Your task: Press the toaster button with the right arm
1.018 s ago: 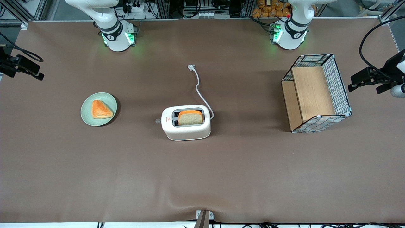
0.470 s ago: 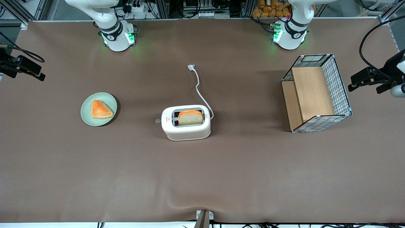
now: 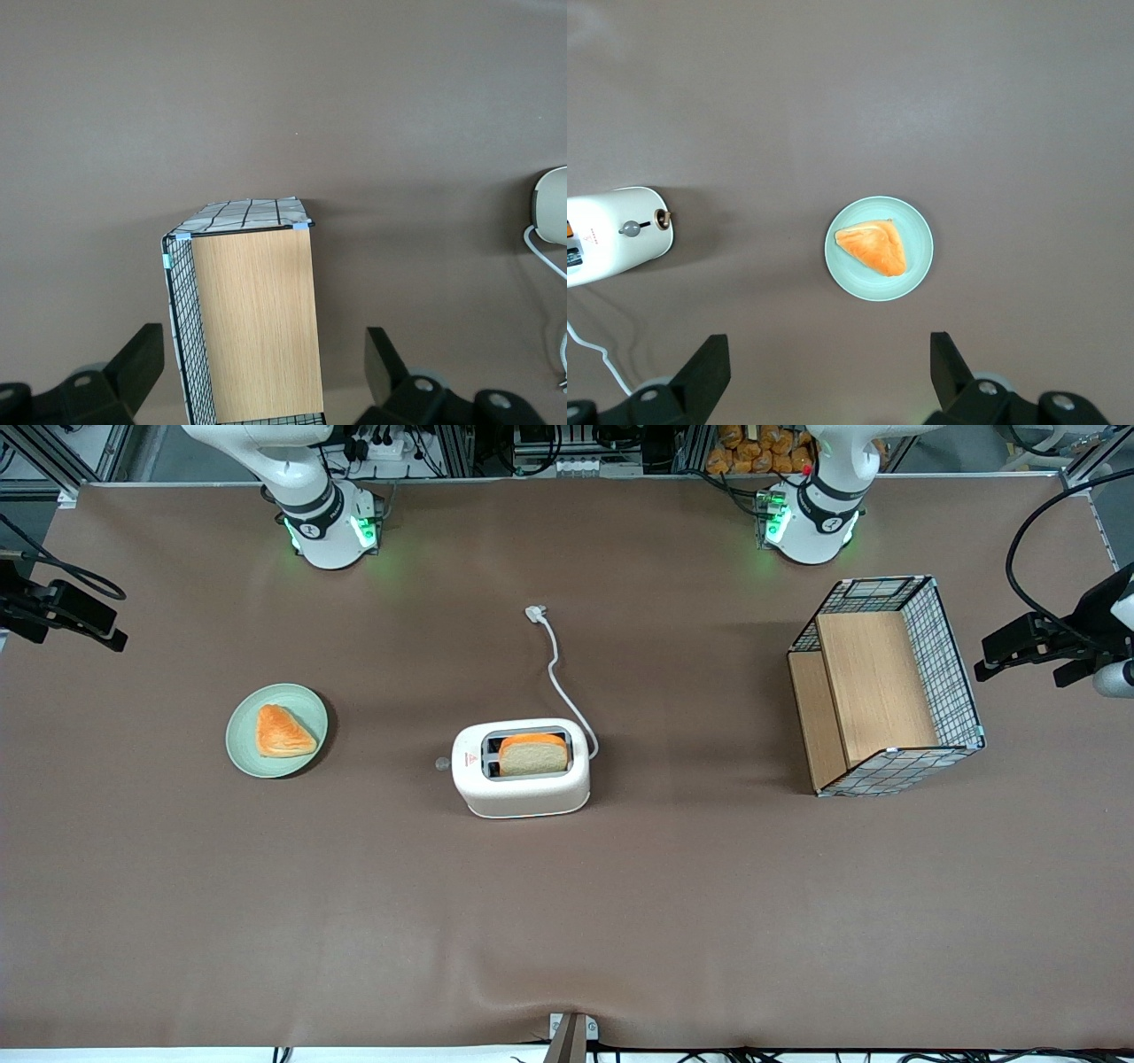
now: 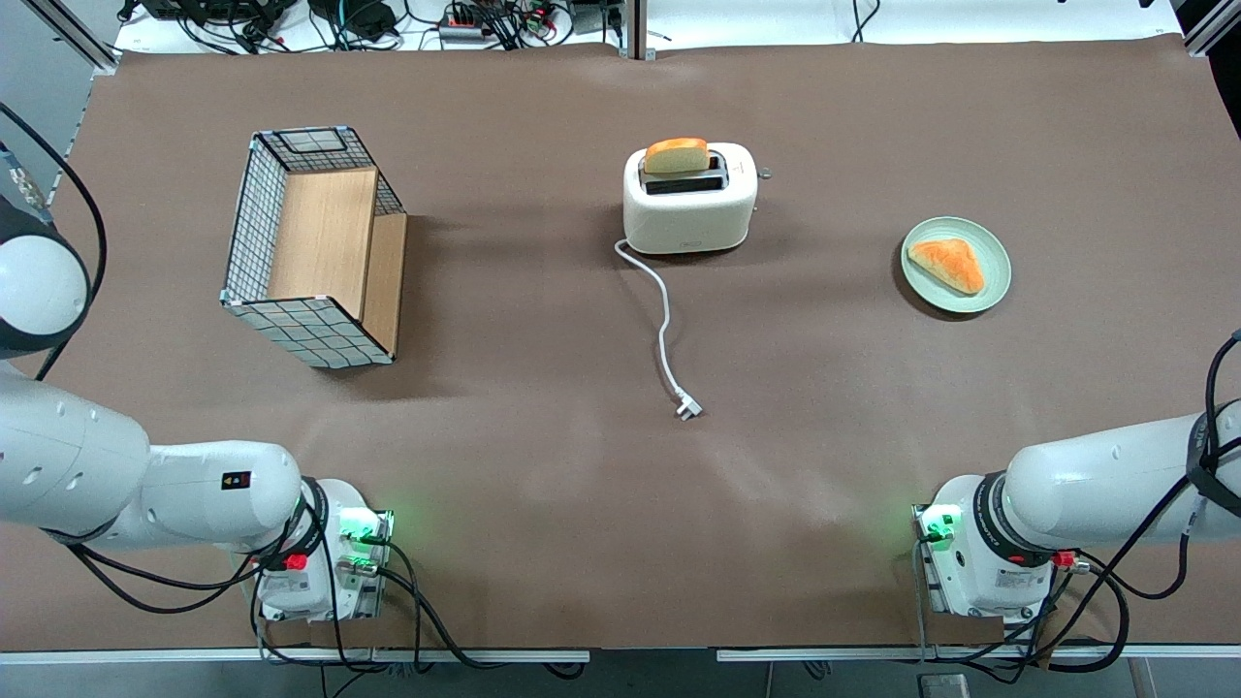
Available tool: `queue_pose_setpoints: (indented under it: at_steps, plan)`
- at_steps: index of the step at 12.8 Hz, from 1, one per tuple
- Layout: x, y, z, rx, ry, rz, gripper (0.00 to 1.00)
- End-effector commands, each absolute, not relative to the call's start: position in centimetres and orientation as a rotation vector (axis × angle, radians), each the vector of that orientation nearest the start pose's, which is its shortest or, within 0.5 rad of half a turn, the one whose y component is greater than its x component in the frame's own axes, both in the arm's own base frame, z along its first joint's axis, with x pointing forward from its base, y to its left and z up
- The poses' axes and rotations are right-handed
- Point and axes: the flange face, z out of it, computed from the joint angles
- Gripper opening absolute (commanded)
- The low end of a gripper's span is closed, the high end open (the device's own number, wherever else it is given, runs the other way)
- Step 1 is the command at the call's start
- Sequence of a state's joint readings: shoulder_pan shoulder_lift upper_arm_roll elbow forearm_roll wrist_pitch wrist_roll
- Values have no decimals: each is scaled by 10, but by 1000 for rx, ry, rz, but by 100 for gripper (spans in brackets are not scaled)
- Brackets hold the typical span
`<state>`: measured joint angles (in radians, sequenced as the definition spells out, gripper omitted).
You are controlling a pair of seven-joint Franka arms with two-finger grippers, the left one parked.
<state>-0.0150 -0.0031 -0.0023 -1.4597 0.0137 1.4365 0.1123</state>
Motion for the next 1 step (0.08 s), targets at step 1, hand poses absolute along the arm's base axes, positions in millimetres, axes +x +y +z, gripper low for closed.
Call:
queue_pose_setpoints:
  at_steps: [1]
  plan:
    - [539, -7, 671, -3122, 199, 25, 100]
